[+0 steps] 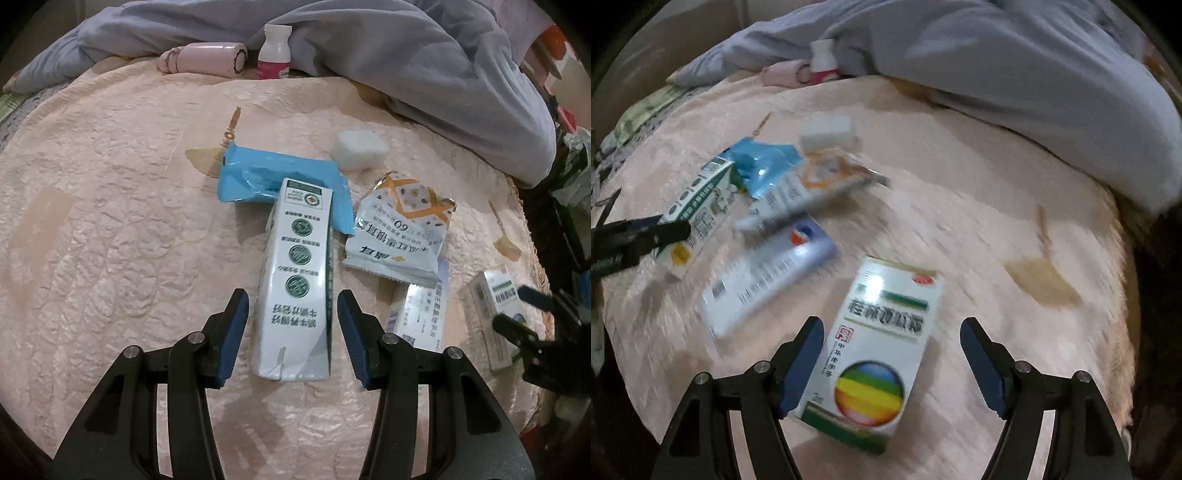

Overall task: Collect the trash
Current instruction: 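Grasp the rainbow medicine box with the right tool while the left grasps the white milk carton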

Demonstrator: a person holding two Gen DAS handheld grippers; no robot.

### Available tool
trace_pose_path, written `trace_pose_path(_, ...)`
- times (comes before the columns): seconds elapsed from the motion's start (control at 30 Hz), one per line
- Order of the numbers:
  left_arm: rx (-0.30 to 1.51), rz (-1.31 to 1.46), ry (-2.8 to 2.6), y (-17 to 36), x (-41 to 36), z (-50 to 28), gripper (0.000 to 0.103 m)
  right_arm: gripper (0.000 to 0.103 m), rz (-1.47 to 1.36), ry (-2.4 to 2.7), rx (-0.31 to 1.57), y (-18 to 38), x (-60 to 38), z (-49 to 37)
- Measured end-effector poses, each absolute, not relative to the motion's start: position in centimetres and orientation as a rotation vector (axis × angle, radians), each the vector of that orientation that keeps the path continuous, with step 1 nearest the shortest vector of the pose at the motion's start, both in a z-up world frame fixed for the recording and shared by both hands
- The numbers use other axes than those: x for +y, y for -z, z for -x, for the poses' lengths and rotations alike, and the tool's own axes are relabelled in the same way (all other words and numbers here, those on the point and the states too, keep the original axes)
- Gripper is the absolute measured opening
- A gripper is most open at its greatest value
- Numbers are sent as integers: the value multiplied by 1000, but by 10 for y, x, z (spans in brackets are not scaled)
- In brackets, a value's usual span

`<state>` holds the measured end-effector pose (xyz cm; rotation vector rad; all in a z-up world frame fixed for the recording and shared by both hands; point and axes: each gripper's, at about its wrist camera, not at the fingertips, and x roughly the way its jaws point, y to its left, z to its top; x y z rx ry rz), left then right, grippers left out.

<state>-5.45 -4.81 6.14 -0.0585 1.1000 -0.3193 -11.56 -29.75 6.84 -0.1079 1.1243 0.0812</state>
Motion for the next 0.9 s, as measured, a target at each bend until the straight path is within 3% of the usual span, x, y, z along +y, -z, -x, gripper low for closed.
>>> trace_pose_path(0.27,1118,18,318,-54,-62,38,48,79,0,-17,1148,-55,-313,122)
trace_pose_path(0.33,1135,31,323,-48,-59,34,45,73,-43,-51,1147,-47,-306,118)
trace_pose_path(0.37,1143,50,327,-47,-56,34,40,54,-41,-54,1128,-47,-303,120)
trace_pose_path(0.4,1144,70,335,-47,-53,35,40,52,-16,-44,1100,-50,-300,123)
trace_pose_path(0.63,1064,94,415,-85,-54,68,40,52,-40,-94,1033,-81,-310,149)
trace_pose_path(0.9,1019,28,549,-122,-114,111,40,52,-136,-68,972,-120,-352,199)
